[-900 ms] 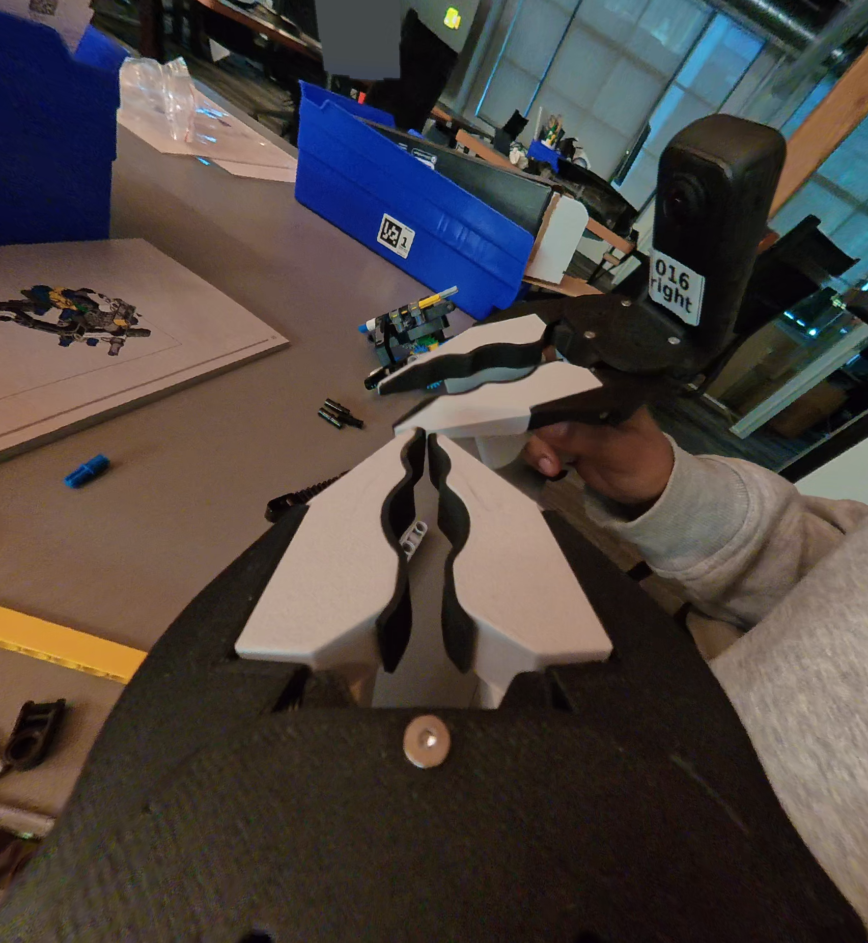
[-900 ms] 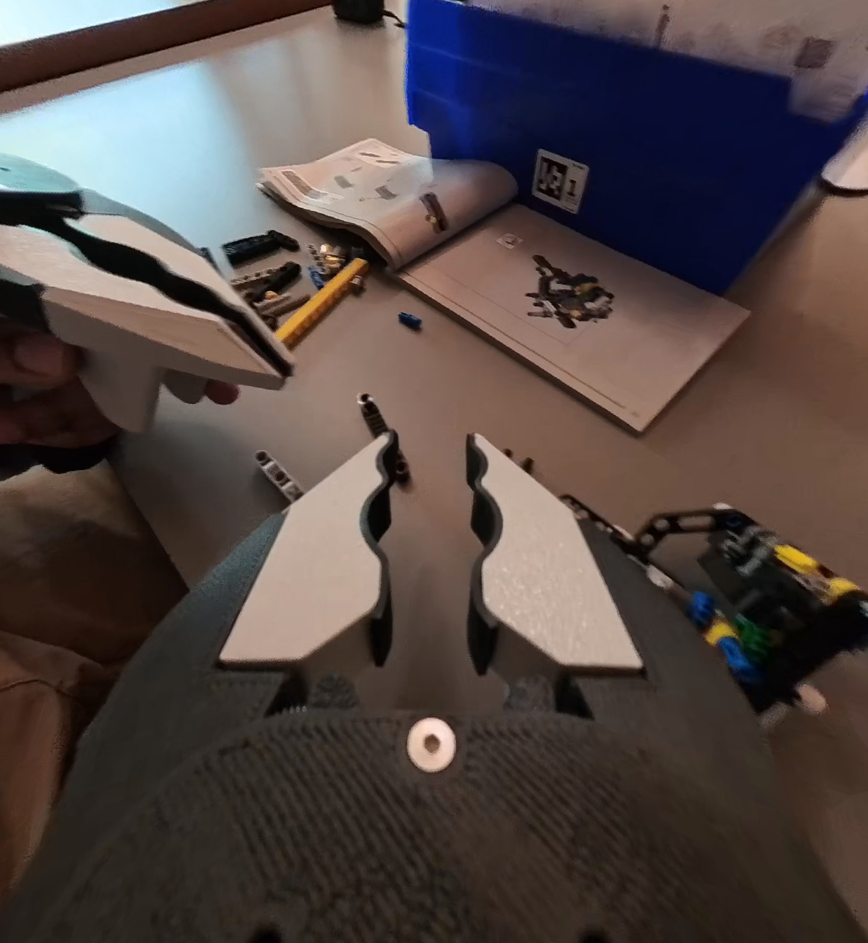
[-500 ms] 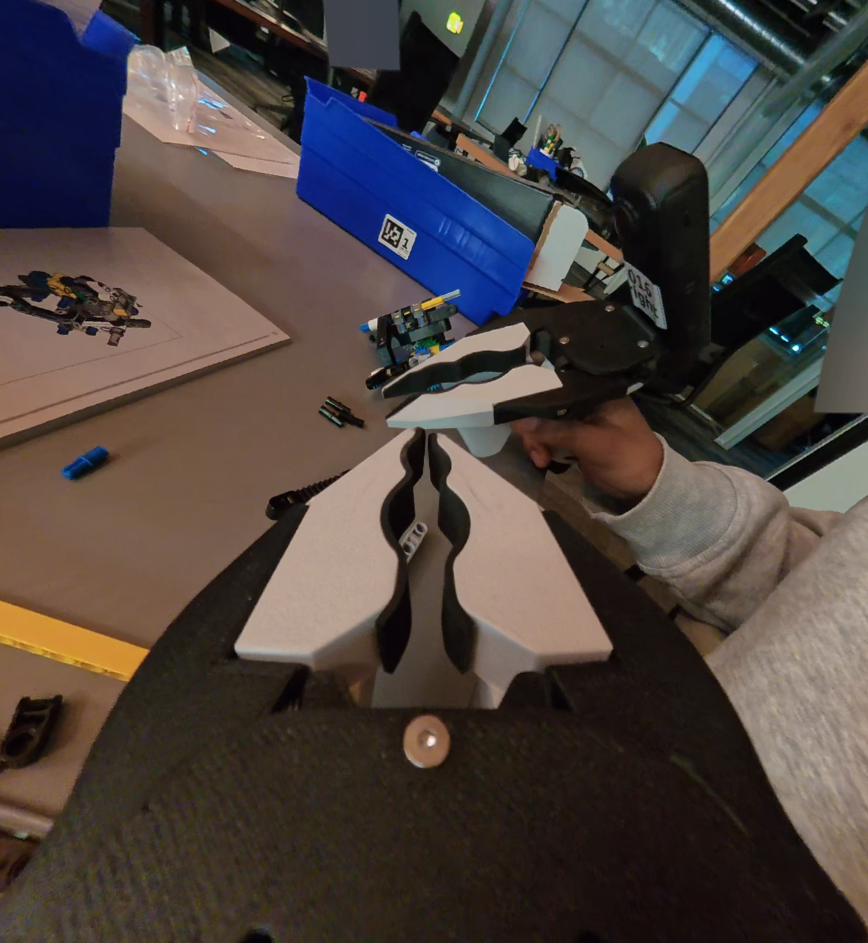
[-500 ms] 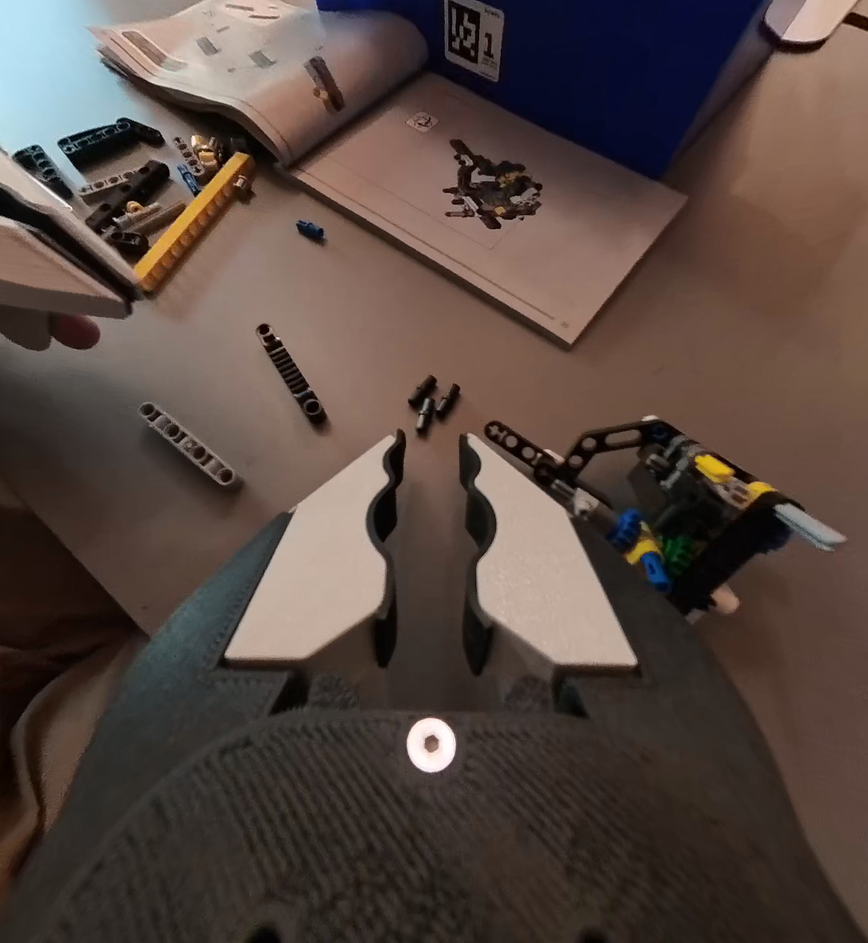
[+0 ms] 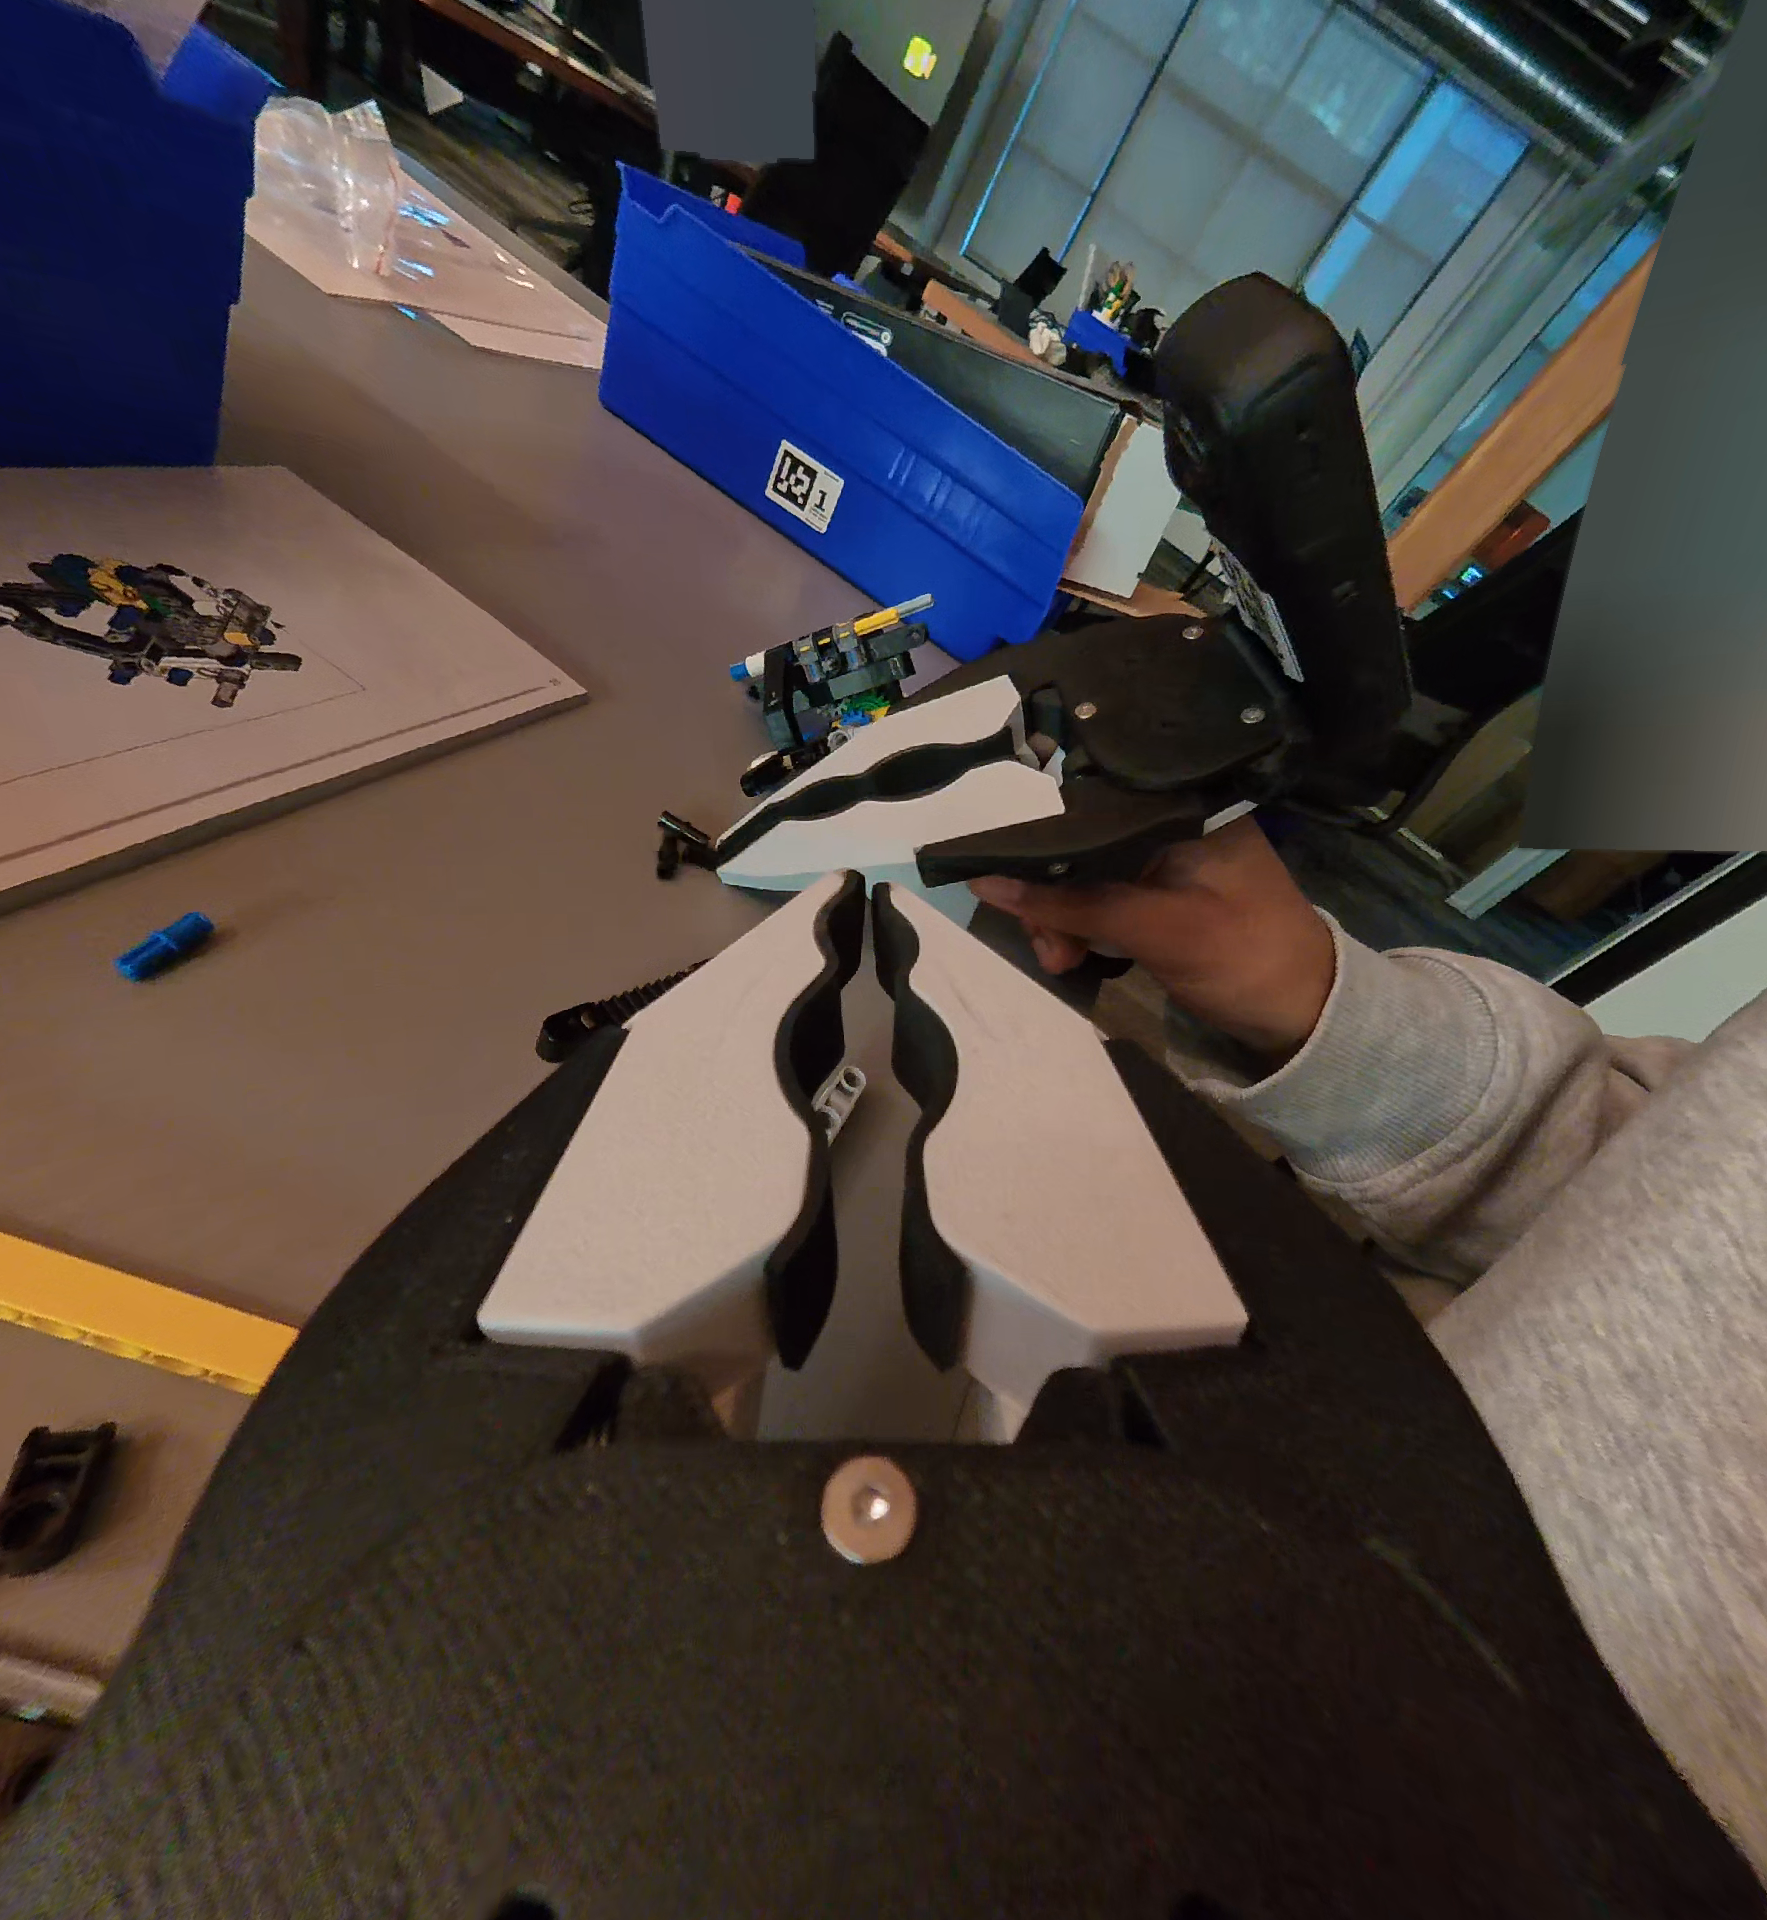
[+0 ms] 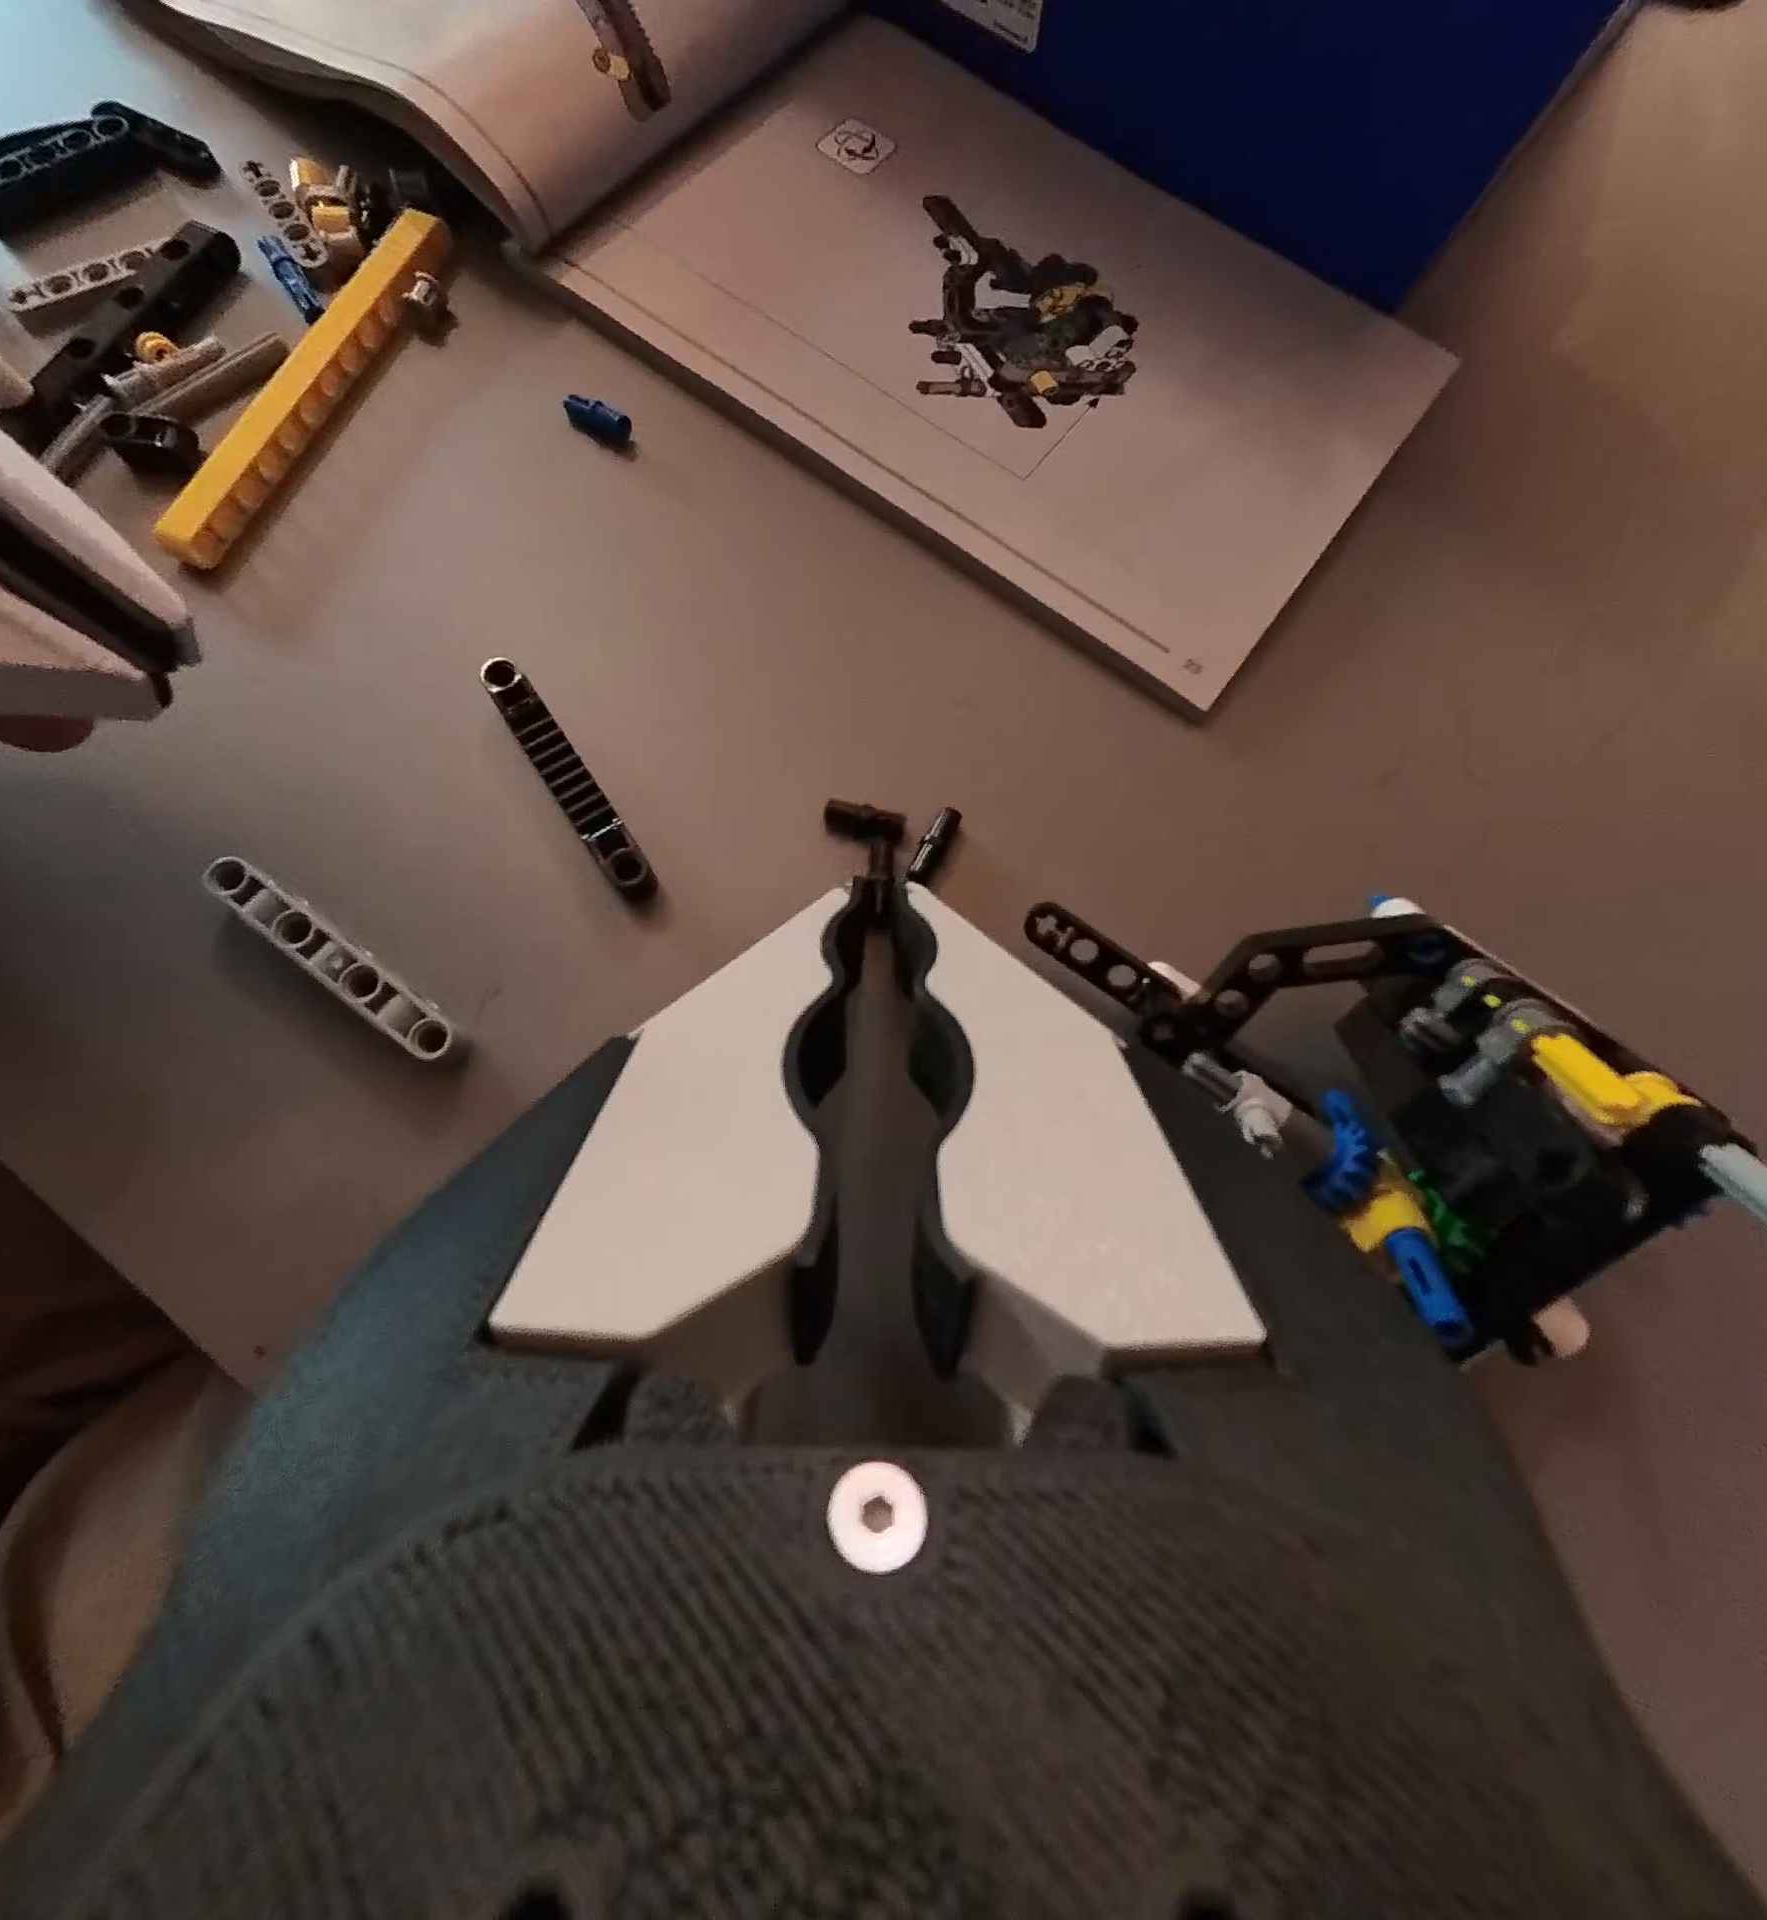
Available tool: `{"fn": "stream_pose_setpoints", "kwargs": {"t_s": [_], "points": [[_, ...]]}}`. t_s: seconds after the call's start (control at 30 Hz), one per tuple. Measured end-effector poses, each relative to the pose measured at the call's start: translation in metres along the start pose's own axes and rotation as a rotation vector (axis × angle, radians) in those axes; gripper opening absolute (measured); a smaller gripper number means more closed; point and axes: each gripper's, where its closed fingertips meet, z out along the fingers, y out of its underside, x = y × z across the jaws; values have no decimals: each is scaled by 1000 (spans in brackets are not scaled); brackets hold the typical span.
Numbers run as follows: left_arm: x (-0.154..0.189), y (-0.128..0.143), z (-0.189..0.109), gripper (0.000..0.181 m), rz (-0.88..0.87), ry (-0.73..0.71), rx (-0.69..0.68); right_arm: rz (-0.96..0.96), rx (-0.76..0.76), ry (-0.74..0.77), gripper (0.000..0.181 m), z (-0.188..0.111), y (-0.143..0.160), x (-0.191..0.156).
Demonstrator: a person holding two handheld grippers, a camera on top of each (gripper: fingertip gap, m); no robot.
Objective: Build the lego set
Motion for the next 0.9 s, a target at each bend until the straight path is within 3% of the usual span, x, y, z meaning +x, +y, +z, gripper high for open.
{"fn": "stream_pose_setpoints", "kwargs": {"t_s": [0.03,0.17,0.4,0.57,0.77,0.9], "points": [[0,0,0,0,2,0,0,-1,1,-3,4,-1,0,-1],[1,0,0,0,16,-3,-1,-18,80,-65,4,-10,-8,-10],[5,1,1,0,57,-4,-4,-125,523,-260,3,-66,-59,-45],[7,2,1,0,83,-13,-11,-97,728,-424,3,-103,-80,-67],[8,3,2,1,100,-18,-16,60,798,-578,2,-116,-86,-65],[8,4,2,1,98,-17,-19,242,675,-564,2,-88,-76,-46]]}}
